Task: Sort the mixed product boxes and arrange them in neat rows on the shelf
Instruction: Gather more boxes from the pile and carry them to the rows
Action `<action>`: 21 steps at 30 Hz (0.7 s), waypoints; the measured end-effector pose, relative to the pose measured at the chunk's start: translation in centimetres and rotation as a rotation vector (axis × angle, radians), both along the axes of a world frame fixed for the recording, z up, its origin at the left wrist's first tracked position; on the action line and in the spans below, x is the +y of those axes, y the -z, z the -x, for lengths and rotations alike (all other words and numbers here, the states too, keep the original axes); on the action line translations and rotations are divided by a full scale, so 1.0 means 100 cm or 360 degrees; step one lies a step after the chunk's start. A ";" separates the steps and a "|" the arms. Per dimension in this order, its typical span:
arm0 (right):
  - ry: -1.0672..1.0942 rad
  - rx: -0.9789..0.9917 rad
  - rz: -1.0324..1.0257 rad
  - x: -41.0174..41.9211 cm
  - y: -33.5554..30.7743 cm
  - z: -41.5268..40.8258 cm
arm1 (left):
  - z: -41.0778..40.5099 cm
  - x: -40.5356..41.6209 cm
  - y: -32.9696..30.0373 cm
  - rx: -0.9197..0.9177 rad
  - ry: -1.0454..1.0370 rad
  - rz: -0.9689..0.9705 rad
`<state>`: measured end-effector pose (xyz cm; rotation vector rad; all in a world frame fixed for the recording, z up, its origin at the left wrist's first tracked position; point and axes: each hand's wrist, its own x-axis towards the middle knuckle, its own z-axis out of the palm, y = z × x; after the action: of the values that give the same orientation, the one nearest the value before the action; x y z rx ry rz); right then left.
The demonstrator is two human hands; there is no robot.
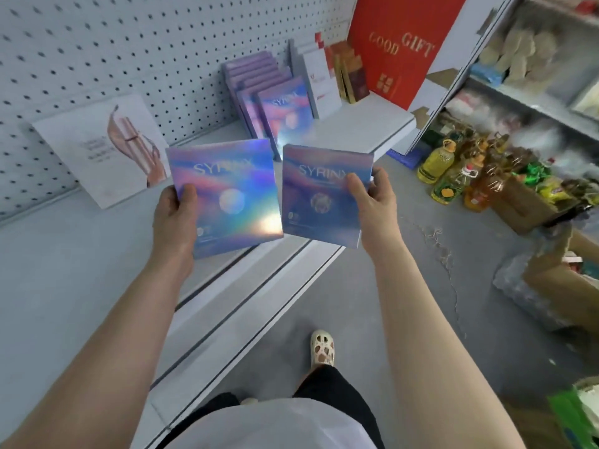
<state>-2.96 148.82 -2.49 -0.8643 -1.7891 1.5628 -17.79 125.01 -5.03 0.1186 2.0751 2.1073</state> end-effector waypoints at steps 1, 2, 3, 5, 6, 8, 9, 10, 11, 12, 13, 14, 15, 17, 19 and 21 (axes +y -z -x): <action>-0.0068 0.0006 -0.0001 0.013 0.001 0.015 | 0.006 0.009 0.000 0.0016 -0.0047 -0.0006; -0.0142 0.0020 0.0010 0.025 0.001 0.031 | 0.013 0.018 0.003 0.0031 -0.0103 0.0000; -0.0221 0.0049 0.0028 0.040 0.003 0.046 | 0.018 0.027 0.005 0.0036 -0.0165 0.0008; -0.0411 0.0089 0.0061 0.069 0.005 0.076 | 0.028 0.044 0.009 0.0030 -0.0311 0.0011; -0.0527 0.0083 0.0067 0.084 0.004 0.092 | 0.031 0.053 0.011 0.0013 -0.0383 0.0009; -0.0711 0.0063 0.0065 0.114 0.004 0.123 | 0.033 0.070 0.012 -0.0039 -0.0510 -0.0006; -0.0772 0.0069 0.0066 0.127 0.004 0.139 | 0.032 0.078 0.012 -0.0057 -0.0552 -0.0020; -0.0825 0.0073 0.0061 0.139 0.006 0.154 | 0.031 0.086 0.013 -0.0073 -0.0589 -0.0043; -0.0883 0.0076 0.0052 0.150 0.008 0.170 | 0.030 0.093 0.013 -0.0083 -0.0631 -0.0071; -0.0949 0.0064 0.0019 0.160 0.010 0.184 | 0.030 0.101 0.013 -0.0087 -0.0685 -0.0099; -0.1022 0.0055 -0.0026 0.168 0.013 0.198 | 0.028 0.109 0.013 -0.0084 -0.0739 -0.0111; -0.1097 0.0035 -0.0105 0.176 0.015 0.211 | 0.027 0.115 0.015 -0.0082 -0.0792 -0.0098; -0.1163 0.0016 -0.0209 0.183 0.018 0.222 | 0.026 0.121 0.016 -0.0075 -0.0833 -0.0069; -0.1244 -0.0044 -0.0458 0.197 0.019 0.240 | 0.022 0.128 0.018 -0.0063 -0.0907 -0.0004; -0.1312 -0.0101 -0.0634 0.210 0.018 0.256 | 0.021 0.133 0.019 -0.0082 -0.0951 0.0024; -0.1361 -0.0117 -0.0803 0.217 0.017 0.269 | 0.021 0.136 0.021 -0.0110 -0.0972 0.0018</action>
<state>-29.83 170.51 -4.16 0.1278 -2.6335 1.3977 -19.90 138.58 -7.14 -0.6613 2.2825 2.3573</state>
